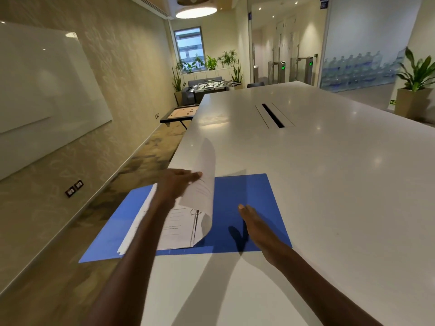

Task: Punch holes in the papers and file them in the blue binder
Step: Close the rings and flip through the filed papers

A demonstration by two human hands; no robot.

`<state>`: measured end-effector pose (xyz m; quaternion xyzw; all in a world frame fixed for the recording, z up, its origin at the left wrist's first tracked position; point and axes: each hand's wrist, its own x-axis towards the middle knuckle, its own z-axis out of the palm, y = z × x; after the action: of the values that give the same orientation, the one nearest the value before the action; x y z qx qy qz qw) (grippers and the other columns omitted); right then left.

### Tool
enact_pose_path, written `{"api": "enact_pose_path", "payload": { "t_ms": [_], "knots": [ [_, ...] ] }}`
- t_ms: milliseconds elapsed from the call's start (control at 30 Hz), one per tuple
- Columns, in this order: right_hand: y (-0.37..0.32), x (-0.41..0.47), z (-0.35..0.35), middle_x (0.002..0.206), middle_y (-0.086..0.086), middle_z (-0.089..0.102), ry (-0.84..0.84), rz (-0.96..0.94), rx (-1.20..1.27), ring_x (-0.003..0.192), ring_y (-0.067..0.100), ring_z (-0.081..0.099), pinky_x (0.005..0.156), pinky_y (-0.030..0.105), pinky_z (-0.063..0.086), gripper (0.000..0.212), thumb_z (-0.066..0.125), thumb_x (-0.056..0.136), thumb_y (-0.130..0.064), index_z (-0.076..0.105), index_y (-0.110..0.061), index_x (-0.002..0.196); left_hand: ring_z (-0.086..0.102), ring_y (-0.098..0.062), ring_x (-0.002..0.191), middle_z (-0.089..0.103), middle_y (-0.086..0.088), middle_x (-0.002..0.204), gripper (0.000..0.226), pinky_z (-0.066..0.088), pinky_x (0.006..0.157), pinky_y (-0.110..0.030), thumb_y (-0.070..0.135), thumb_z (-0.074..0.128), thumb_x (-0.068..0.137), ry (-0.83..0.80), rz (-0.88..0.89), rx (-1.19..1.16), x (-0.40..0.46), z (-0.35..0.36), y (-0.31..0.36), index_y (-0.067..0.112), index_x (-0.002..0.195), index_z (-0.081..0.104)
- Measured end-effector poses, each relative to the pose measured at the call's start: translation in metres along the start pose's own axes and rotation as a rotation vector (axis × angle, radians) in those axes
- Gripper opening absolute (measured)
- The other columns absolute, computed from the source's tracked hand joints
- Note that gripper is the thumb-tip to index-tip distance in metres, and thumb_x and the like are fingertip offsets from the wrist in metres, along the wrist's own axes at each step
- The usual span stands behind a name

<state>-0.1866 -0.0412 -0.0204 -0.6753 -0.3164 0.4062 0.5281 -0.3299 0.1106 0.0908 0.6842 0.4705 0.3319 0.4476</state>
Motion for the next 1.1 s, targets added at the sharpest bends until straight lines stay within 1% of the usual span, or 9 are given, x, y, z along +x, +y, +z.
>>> {"api": "enact_pose_path", "payload": {
  "t_ms": [100, 167, 300, 433, 600, 767, 933, 1033, 1100],
  "knots": [
    [0.003, 0.002, 0.000, 0.160, -0.001, 0.020, -0.001, -0.015, -0.010, 0.147, 0.021, 0.023, 0.118, 0.042, 0.022, 0.068, 0.035, 0.097, -0.055, 0.019, -0.023, 0.154, 0.050, -0.018, 0.056, 0.060, 0.001, 0.057, 0.019, 0.040, 0.055, -0.024, 0.026, 0.084, 0.071, 0.112, 0.020, 0.034, 0.009, -0.041, -0.002, 0.012, 0.073, 0.071],
    [0.004, 0.003, 0.001, 0.161, -0.001, 0.017, -0.006, -0.015, -0.035, 0.148, 0.021, 0.018, 0.120, 0.043, 0.019, 0.066, 0.035, 0.098, -0.053, 0.018, -0.022, 0.154, 0.047, -0.020, 0.055, 0.057, -0.005, 0.058, 0.019, 0.038, 0.050, -0.021, 0.025, 0.082, 0.073, 0.152, 0.009, 0.102, 0.013, -0.063, -0.009, 0.011, 0.070, 0.069],
    [0.005, 0.006, 0.003, 0.160, 0.000, 0.022, 0.015, -0.017, -0.069, 0.147, 0.022, 0.022, 0.119, 0.045, 0.023, 0.066, 0.035, 0.097, -0.054, 0.021, -0.022, 0.153, 0.055, -0.022, 0.065, 0.064, -0.014, 0.071, 0.016, 0.040, 0.064, -0.029, 0.024, 0.081, 0.075, 0.163, -0.057, 0.165, 0.021, -0.097, -0.035, 0.011, 0.075, 0.073],
    [0.004, 0.005, 0.004, 0.156, 0.003, 0.030, 0.030, -0.027, -0.076, 0.142, 0.023, 0.032, 0.112, 0.039, 0.030, 0.061, 0.035, 0.099, -0.049, 0.025, -0.020, 0.151, 0.045, -0.022, 0.062, 0.058, -0.013, 0.072, 0.021, 0.032, 0.055, -0.028, 0.024, 0.079, 0.079, 0.208, -0.137, 0.236, 0.028, -0.113, -0.074, 0.006, 0.088, 0.074],
    [0.004, 0.003, 0.001, 0.155, 0.002, 0.031, 0.033, -0.033, -0.071, 0.140, 0.023, 0.034, 0.109, 0.037, 0.033, 0.058, 0.036, 0.100, -0.048, 0.027, -0.020, 0.150, 0.057, -0.027, 0.063, 0.067, -0.017, 0.079, 0.035, 0.041, 0.057, -0.030, 0.030, 0.081, 0.076, 0.252, -0.338, 0.343, 0.036, -0.127, -0.118, 0.001, 0.094, 0.074],
    [0.006, 0.008, 0.004, 0.152, 0.003, 0.036, 0.053, -0.031, -0.088, 0.137, 0.022, 0.038, 0.108, 0.039, 0.035, 0.059, 0.037, 0.098, -0.051, 0.032, -0.020, 0.148, 0.063, -0.031, 0.057, 0.061, -0.013, 0.058, 0.064, 0.046, 0.048, -0.030, 0.058, 0.066, 0.080, 0.270, -0.415, 0.542, 0.030, -0.115, -0.134, -0.004, 0.070, 0.061],
    [0.009, 0.011, 0.004, 0.150, 0.004, 0.038, 0.069, -0.025, -0.106, 0.135, 0.023, 0.040, 0.107, 0.040, 0.036, 0.058, 0.038, 0.098, -0.051, 0.035, -0.021, 0.147, 0.064, -0.033, 0.086, 0.068, -0.017, 0.098, 0.135, 0.055, 0.077, -0.047, 0.103, 0.043, 0.034, 0.167, -0.401, 0.611, 0.046, -0.097, -0.160, -0.002, 0.117, 0.055],
    [0.010, 0.012, 0.005, 0.150, 0.004, 0.038, 0.072, -0.033, -0.110, 0.135, 0.023, 0.040, 0.105, 0.038, 0.036, 0.057, 0.039, 0.098, -0.051, 0.035, -0.021, 0.146, 0.052, -0.041, 0.118, 0.052, -0.020, 0.135, 0.162, 0.045, 0.095, -0.058, 0.105, 0.042, 0.016, 0.078, -0.455, 0.677, 0.046, -0.083, -0.156, 0.003, 0.143, 0.030],
    [0.011, 0.011, 0.005, 0.148, 0.004, 0.040, 0.072, -0.043, -0.114, 0.133, 0.022, 0.042, 0.101, 0.034, 0.037, 0.056, 0.039, 0.098, -0.049, 0.035, -0.021, 0.146, 0.044, -0.041, 0.127, 0.042, -0.020, 0.145, 0.171, 0.040, 0.101, -0.058, 0.102, 0.044, 0.008, 0.026, -0.474, 0.734, 0.040, -0.074, -0.145, 0.006, 0.148, 0.020]
  ]
}}
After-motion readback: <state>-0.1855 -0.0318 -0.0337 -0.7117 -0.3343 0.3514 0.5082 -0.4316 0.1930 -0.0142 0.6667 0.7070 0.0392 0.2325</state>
